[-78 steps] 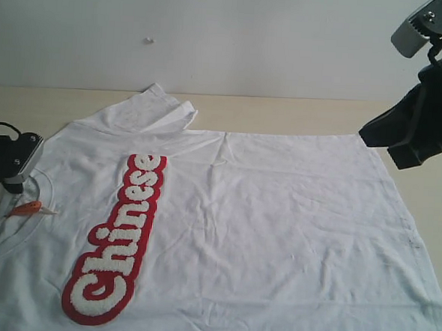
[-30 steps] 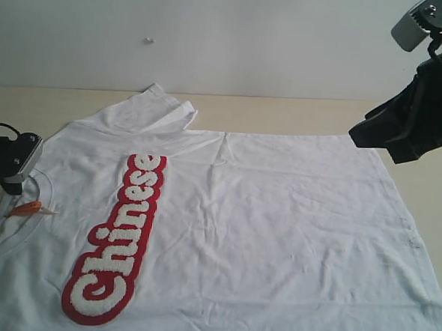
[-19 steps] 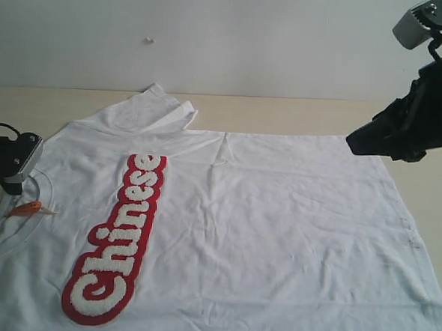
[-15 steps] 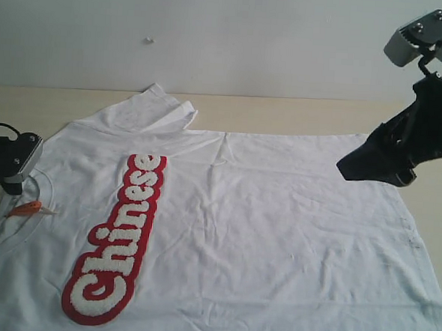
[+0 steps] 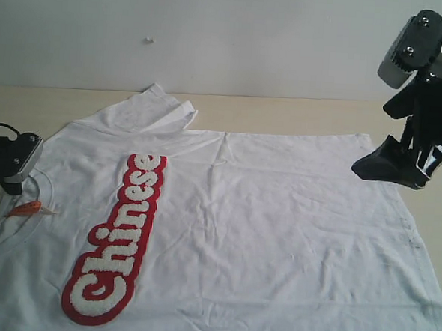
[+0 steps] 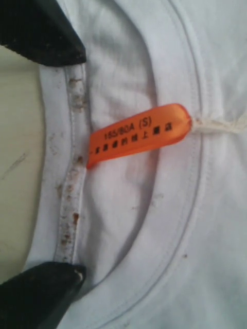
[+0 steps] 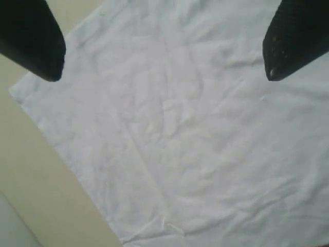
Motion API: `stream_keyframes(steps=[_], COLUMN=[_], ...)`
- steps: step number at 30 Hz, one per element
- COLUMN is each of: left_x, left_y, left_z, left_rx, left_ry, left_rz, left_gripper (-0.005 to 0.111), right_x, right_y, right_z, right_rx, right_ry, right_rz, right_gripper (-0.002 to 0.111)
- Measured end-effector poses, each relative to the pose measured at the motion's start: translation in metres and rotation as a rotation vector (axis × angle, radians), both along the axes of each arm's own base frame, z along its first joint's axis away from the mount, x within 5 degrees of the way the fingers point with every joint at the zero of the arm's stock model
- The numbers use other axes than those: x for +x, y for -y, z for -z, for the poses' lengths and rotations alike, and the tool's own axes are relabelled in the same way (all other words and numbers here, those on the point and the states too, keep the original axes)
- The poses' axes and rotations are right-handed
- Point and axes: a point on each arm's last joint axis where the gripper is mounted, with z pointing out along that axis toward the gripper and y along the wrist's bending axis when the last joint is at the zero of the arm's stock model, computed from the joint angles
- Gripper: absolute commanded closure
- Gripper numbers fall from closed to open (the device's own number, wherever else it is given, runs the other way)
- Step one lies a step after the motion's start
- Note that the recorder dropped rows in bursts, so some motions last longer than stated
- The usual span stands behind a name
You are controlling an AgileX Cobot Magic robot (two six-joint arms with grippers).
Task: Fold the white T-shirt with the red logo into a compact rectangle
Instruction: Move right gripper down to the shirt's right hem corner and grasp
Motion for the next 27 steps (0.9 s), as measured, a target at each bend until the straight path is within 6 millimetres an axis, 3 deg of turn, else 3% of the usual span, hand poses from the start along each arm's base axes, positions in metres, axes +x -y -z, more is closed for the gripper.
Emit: stream_keyframes(steps=[8,12,22,27], left_x=[0.000,0.000,0.000,0.000], left_y=[0.000,0.000,0.000,0.000], left_z=[0.000,0.000,0.000,0.000], left_rx=[0.000,0.000,0.000,0.000], left_ry=[0.000,0.000,0.000,0.000], left_rz=[0.000,0.000,0.000,0.000], left_gripper=[0.002,0.002,0.002,0.002], right_x=[0.035,0.051,0.076,0.087], right_y=[0.018,0.026,0.048,0.053], right_z=[-0.010,0.003,0.085,0.106], right_rx=[-0.208,-0.316,-0.399,-0.427], right_ry=[-0.243,-0.351,-0.549,-0.535], right_rz=[-0.077,-0.210,-0.366,-0.369], right_gripper=[0.003,0.003,0.003,0.003])
